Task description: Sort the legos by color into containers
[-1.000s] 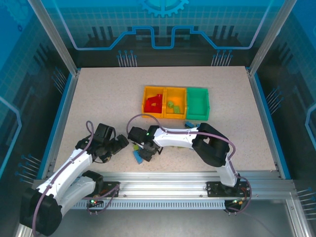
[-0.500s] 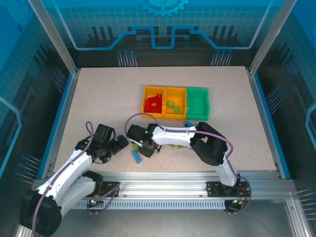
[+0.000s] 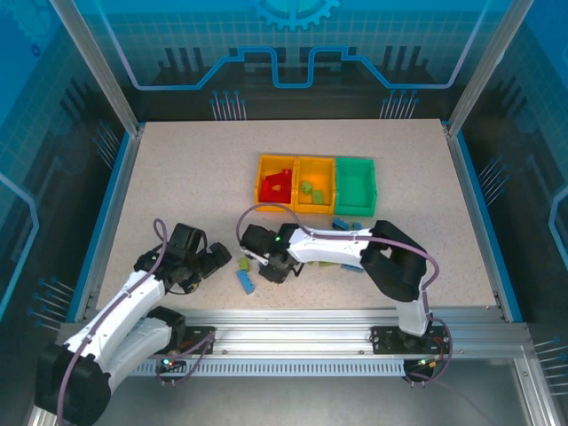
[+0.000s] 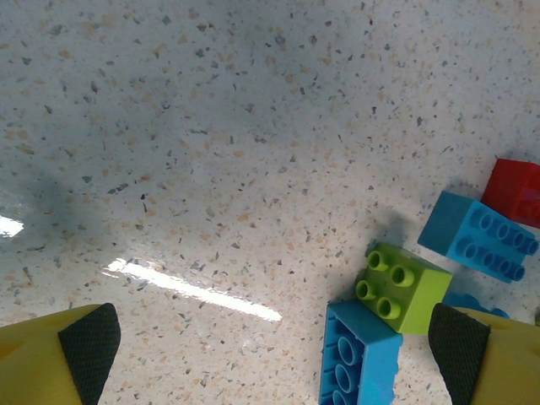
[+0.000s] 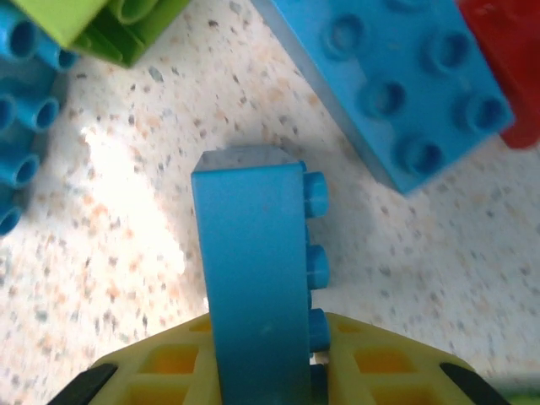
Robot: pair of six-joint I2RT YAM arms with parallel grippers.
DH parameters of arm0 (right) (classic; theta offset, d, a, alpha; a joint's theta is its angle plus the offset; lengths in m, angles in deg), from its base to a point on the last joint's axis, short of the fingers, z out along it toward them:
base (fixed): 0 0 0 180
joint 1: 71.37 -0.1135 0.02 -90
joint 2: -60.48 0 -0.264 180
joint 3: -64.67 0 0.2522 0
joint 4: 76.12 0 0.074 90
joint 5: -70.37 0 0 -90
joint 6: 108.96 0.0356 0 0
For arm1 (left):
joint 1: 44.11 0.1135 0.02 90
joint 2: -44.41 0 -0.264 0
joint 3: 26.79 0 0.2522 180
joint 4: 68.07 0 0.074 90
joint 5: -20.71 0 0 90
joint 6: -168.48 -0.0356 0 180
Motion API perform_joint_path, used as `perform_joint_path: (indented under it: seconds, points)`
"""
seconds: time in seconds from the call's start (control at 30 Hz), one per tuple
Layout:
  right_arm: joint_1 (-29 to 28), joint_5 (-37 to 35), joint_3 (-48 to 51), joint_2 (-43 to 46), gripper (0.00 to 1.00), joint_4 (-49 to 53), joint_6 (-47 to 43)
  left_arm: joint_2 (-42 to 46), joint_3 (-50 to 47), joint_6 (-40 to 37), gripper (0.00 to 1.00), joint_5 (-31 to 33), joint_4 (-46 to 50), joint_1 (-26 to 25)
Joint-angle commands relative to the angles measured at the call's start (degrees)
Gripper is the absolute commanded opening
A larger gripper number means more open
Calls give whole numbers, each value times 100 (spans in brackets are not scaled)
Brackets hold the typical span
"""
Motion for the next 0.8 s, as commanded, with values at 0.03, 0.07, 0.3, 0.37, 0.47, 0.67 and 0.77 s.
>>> perform_joint_path:
  seconds: [0.03,0.07,0.3,0.37,0.47,0.67,0.77]
  points:
    - [280,234,204,823,25,-147,373,274,-54,192,99,-127,214,-117]
    - [355,252,243,964,25,-151,389,321,-58,256,99,-106,227,-208]
    - [1804,153,274,1694,25,80,487,336,13,1045,99,397,269,-1579]
    - [2407,154,175,1727,25,220,543,291,33,1278,99,549,252,-1931]
    - [3315,250,-15,1580,25,406,676,165,111,1533,99,811,252,-2382]
    - [4435,303,-458,886,24,633,719,-525,357,1819,99,1013,-40,-3039]
    - [4661,276,-718,515,24,660,658,-941,458,1985,99,1083,-203,-3320]
